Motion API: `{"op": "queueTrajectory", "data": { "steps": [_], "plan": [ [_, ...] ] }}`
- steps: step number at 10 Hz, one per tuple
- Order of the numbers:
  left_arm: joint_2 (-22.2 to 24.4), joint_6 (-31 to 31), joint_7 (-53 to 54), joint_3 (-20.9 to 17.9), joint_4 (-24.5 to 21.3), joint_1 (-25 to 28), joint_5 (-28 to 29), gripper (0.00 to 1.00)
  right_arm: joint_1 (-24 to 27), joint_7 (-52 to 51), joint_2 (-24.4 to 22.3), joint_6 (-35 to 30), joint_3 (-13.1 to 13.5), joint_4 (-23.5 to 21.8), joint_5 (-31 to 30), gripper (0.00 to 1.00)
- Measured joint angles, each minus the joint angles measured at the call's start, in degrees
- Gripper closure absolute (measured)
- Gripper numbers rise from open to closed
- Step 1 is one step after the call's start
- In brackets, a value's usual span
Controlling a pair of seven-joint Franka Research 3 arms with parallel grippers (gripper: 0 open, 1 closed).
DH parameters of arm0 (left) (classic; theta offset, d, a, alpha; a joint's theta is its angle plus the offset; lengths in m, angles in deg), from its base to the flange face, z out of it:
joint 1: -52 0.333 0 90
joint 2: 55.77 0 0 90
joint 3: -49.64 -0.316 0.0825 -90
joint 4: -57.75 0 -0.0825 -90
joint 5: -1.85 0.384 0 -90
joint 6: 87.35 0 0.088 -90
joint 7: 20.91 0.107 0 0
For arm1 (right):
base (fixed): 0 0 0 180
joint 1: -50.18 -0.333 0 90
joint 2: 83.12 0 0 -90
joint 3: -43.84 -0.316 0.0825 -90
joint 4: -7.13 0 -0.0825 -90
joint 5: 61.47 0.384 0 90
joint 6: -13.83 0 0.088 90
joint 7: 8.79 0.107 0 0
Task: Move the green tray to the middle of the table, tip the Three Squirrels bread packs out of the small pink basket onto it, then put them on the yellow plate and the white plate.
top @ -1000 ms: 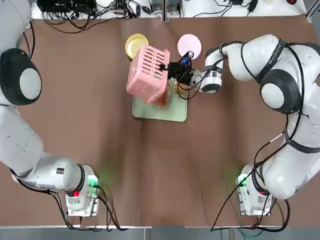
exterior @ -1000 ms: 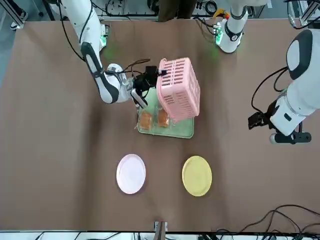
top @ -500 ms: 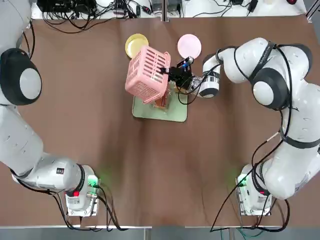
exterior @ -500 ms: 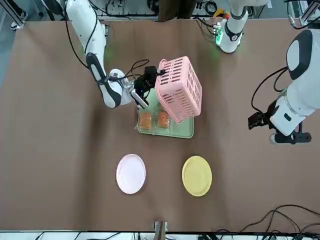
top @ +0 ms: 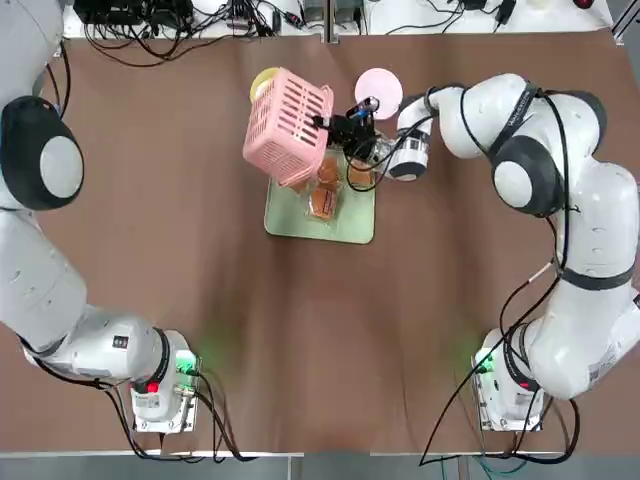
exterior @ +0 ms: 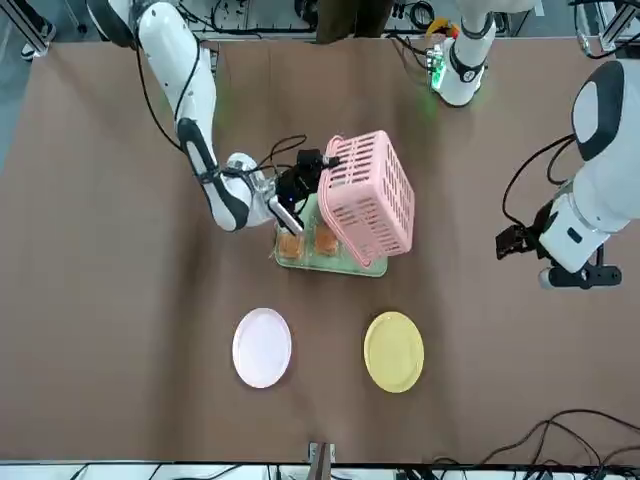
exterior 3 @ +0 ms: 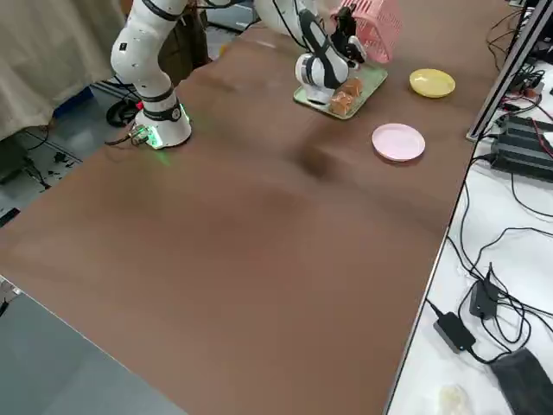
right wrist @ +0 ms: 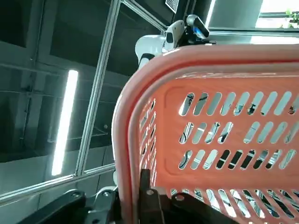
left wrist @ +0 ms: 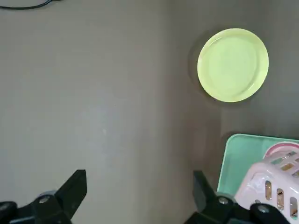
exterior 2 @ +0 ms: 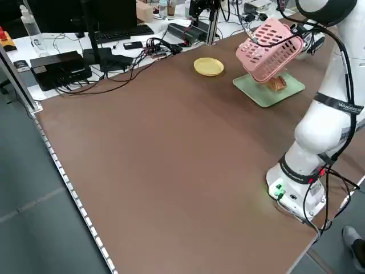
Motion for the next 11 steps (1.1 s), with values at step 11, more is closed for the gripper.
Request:
{"op": "queueTrajectory", "data": {
  "steps": [11],
  "plan": [
    [-0.09, 0.00, 0.00, 0.03, 0.00, -0.59, 0.02, 0.00, -1.56, 2.96, 1.05, 7.97, -2.03, 5.87, 4.36, 0.93]
  ]
}}
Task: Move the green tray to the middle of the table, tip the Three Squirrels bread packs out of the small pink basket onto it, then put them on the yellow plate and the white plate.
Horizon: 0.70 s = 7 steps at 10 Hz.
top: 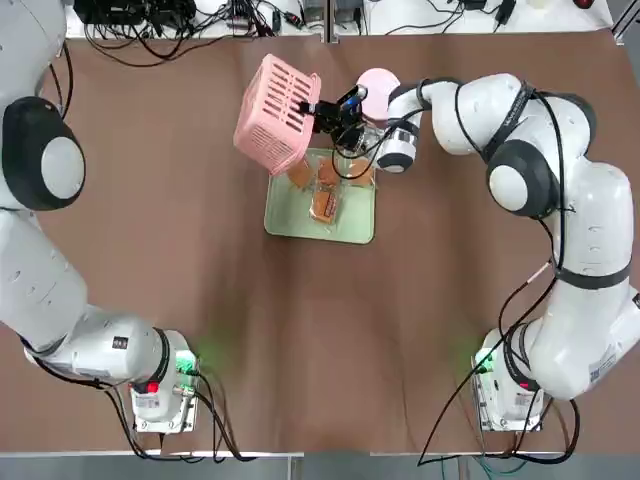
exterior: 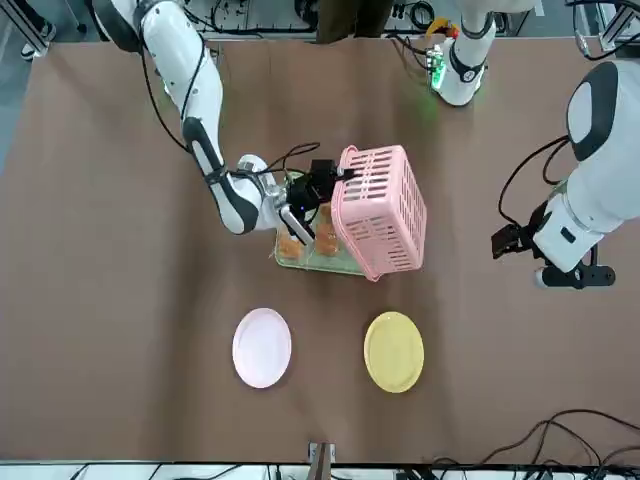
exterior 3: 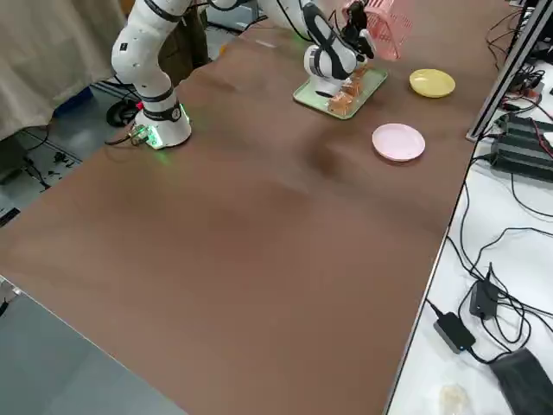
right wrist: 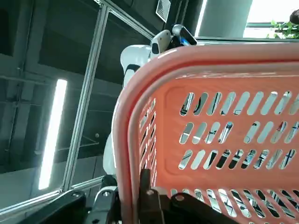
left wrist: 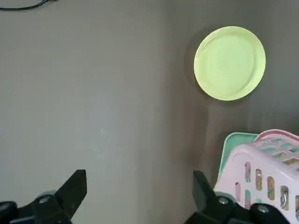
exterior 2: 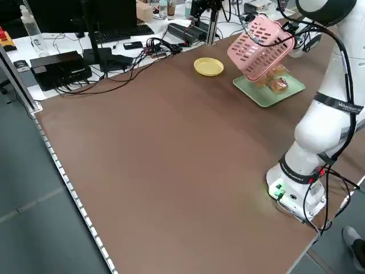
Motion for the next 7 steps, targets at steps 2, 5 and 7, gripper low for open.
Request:
{"op": "queueTrajectory", "data": {
  "steps": [2, 5, 7],
  "plan": [
    [-0.12, 0.00, 0.00, 0.00, 0.00, 0.00, 0.00, 0.00, -0.82, 0.13, 0.00, 2.17, -0.81, 0.27, 1.87, 0.93],
    [-0.27, 0.00, 0.00, 0.00, 0.00, 0.00, 0.00, 0.00, -1.64, 0.18, 0.00, 4.35, -2.06, 0.46, 3.98, 0.93],
    [-0.32, 0.00, 0.00, 0.01, 0.00, 0.00, 0.00, 0.00, -1.84, 2.04, -1.10, 8.40, -3.37, 1.65, 5.73, 0.93]
  ]
}}
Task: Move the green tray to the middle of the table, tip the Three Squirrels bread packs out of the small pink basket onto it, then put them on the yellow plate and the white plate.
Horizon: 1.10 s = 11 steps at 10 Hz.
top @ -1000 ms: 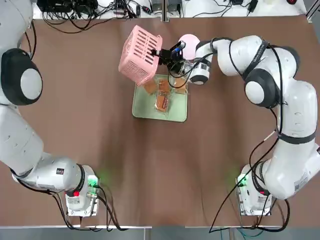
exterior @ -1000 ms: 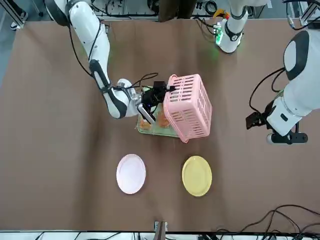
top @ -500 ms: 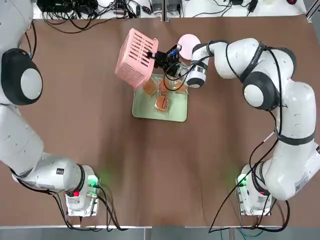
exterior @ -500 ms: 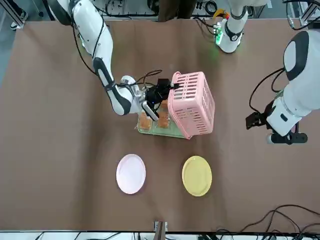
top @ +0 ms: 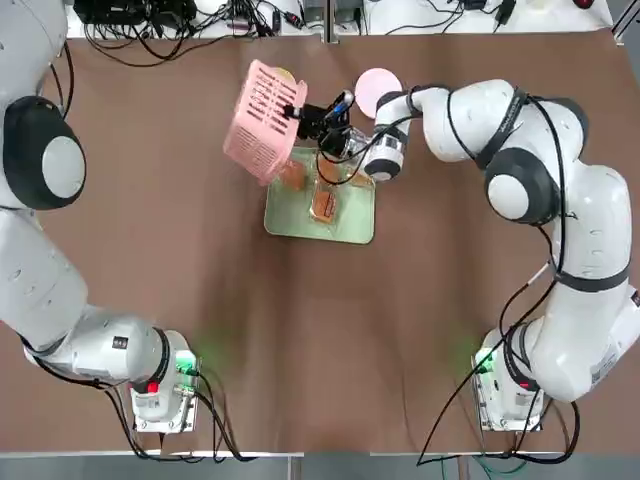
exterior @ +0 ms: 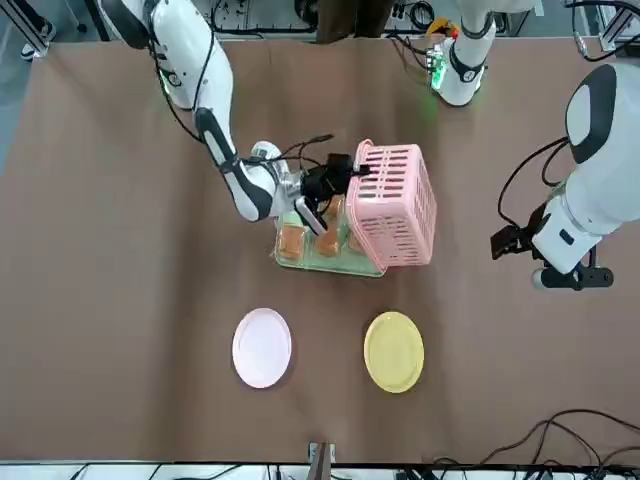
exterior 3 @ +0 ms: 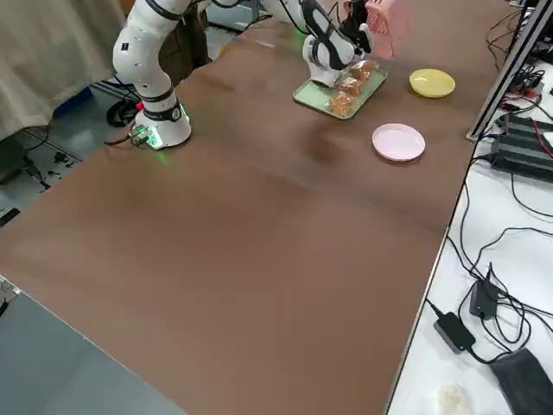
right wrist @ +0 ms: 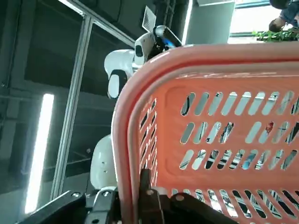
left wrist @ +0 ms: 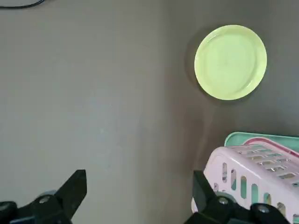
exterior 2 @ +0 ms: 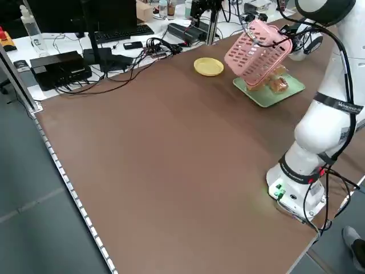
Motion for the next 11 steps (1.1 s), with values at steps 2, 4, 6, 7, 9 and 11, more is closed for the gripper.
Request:
{"op": "queueTrajectory", "data": {
  "steps": [2, 4, 6, 7, 9, 11],
  "plan": [
    [-0.10, 0.00, 0.00, -0.01, 0.00, 0.00, 0.00, 0.00, 0.19, 5.57, -5.48, 7.26, -0.12, 0.84, 0.40, 0.93],
    [-0.92, 0.00, 0.01, 0.02, -0.05, -0.24, 0.00, 0.00, 0.79, 11.64, -12.25, 14.97, -0.11, 0.21, 0.45, 0.93],
    [-2.65, 0.00, 0.03, 0.13, -0.09, -3.51, 0.00, 0.00, 3.41, 16.46, -19.26, 22.85, -0.61, -3.31, -0.33, 0.93],
    [-3.52, -0.19, -0.13, 0.19, -0.07, -6.43, 0.00, 0.00, 5.73, 17.85, -22.44, 25.63, -1.63, -5.93, -3.09, 0.93],
    [-5.76, -3.60, -0.83, 0.29, -0.19, -11.70, 0.08, 0.00, 11.20, 24.50, -27.34, 30.37, -3.90, -9.36, -12.82, 0.93],
    [-10.73, -10.24, -1.52, 0.34, -0.56, -16.33, 0.08, 0.00, 16.65, 32.76, -32.63, 33.21, -5.25, -12.38, -23.98, 0.93]
  ]
}}
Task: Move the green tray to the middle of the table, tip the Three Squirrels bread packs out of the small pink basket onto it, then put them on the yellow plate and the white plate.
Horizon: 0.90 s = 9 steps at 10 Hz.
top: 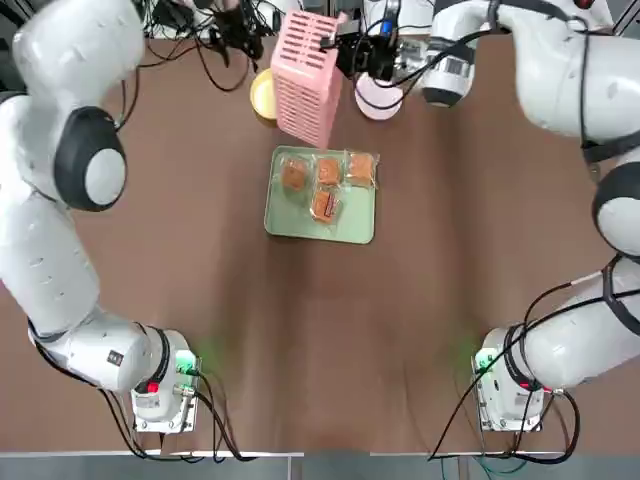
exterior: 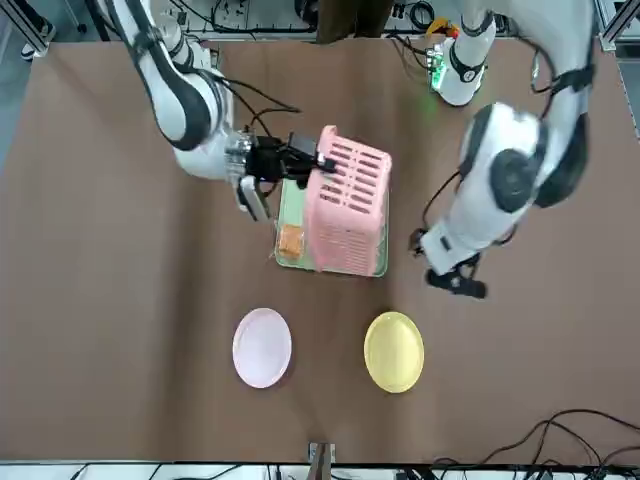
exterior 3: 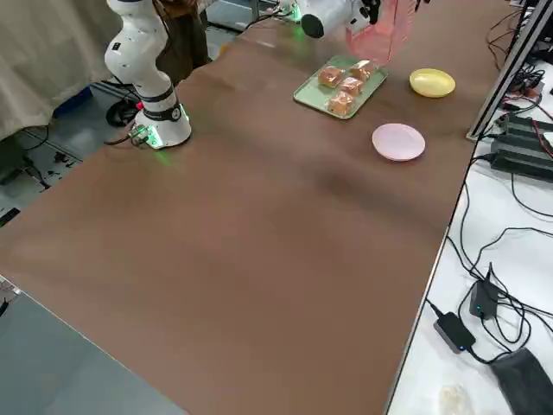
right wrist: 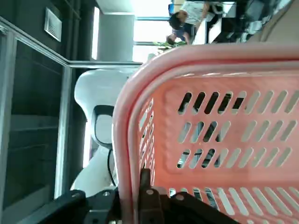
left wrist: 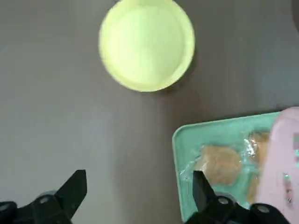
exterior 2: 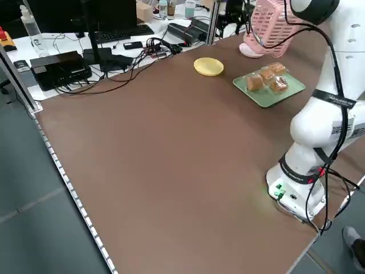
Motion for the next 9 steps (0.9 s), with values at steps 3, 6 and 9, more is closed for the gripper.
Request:
{"op": "queueTrajectory", "data": {
  "steps": [3, 6, 9],
  "plan": [
    [-8.36, -5.71, -5.39, 0.04, -0.02, -6.80, 0.00, 0.00, 8.04, 9.44, -6.68, 0.26, -0.15, -6.29, -18.10, 0.93],
    [-10.15, -6.89, -8.80, -0.02, 0.25, -8.66, 0.00, 0.00, 12.24, 19.75, -10.00, 0.39, 3.13, -8.40, -40.09, 0.93],
    [-8.28, -7.05, -9.81, 1.27, -2.24, -8.37, -0.46, 0.00, 11.10, 29.90, -11.50, -2.47, 14.45, -8.74, -68.85, 0.93]
  ]
}}
